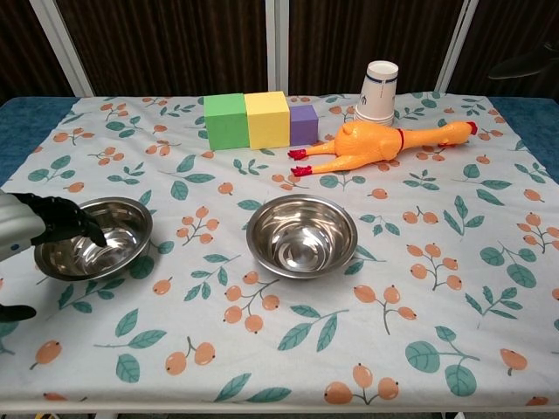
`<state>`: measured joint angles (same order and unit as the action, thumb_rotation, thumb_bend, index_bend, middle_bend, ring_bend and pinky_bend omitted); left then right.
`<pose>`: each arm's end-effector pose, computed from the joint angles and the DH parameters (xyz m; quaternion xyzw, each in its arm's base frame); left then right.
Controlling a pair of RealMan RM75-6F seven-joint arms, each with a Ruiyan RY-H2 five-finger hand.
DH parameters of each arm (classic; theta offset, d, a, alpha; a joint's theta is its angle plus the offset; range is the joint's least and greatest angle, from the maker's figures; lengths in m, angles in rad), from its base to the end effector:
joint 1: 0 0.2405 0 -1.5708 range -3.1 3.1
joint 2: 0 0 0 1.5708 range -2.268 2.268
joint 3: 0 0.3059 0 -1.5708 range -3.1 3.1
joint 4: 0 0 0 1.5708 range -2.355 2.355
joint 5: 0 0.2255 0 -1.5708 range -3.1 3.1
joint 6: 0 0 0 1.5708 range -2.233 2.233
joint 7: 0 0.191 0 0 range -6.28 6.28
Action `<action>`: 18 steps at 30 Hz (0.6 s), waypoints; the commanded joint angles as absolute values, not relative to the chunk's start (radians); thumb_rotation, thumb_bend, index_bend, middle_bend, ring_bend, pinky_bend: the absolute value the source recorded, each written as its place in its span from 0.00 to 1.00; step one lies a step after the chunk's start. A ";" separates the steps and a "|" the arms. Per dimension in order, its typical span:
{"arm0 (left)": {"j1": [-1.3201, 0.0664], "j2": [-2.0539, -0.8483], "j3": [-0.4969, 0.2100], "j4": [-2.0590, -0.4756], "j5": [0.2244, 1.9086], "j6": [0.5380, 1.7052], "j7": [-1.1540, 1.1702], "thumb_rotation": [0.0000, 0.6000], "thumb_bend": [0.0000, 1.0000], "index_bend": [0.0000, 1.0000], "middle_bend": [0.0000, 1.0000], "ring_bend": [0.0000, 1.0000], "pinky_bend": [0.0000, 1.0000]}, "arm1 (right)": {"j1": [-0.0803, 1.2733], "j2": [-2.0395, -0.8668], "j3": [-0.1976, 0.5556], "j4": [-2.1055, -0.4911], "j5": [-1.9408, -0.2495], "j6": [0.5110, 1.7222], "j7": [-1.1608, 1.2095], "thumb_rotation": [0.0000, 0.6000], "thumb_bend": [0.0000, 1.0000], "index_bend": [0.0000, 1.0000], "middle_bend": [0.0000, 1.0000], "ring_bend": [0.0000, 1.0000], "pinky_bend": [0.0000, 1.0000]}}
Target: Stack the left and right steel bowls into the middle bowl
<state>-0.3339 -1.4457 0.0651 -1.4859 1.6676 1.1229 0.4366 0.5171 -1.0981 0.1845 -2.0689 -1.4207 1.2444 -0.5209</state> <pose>-0.2838 0.2582 -0.0367 -0.8295 -0.2477 -0.2868 0.4104 -0.1282 -0.3311 0.1257 0.7260 -0.2362 0.4534 0.4599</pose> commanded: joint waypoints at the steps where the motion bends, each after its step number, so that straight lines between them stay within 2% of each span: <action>1: -0.345 -1.470 0.055 -1.461 1.647 1.109 0.459 1.00 0.19 0.32 0.34 0.23 0.34 | 0.514 -1.096 0.184 -2.060 -1.418 1.246 -0.509 1.00 0.00 0.24 0.26 0.03 0.00; 11: -0.384 -1.542 0.047 -1.382 1.648 1.093 0.487 1.00 0.21 0.40 0.41 0.32 0.42 | 0.505 -1.081 0.176 -2.052 -1.406 1.242 -0.501 1.00 0.00 0.24 0.26 0.03 0.00; 18: -0.396 -1.607 0.058 -1.281 1.713 1.160 0.472 1.00 0.25 0.53 0.54 0.44 0.54 | 0.495 -1.070 0.174 -2.064 -1.409 1.257 -0.509 1.00 0.00 0.24 0.26 0.03 0.00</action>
<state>-0.3917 -1.5893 0.0536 -1.3055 1.6933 1.1393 0.4779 0.4946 -1.0704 0.1740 -2.0643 -1.4084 1.2571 -0.5092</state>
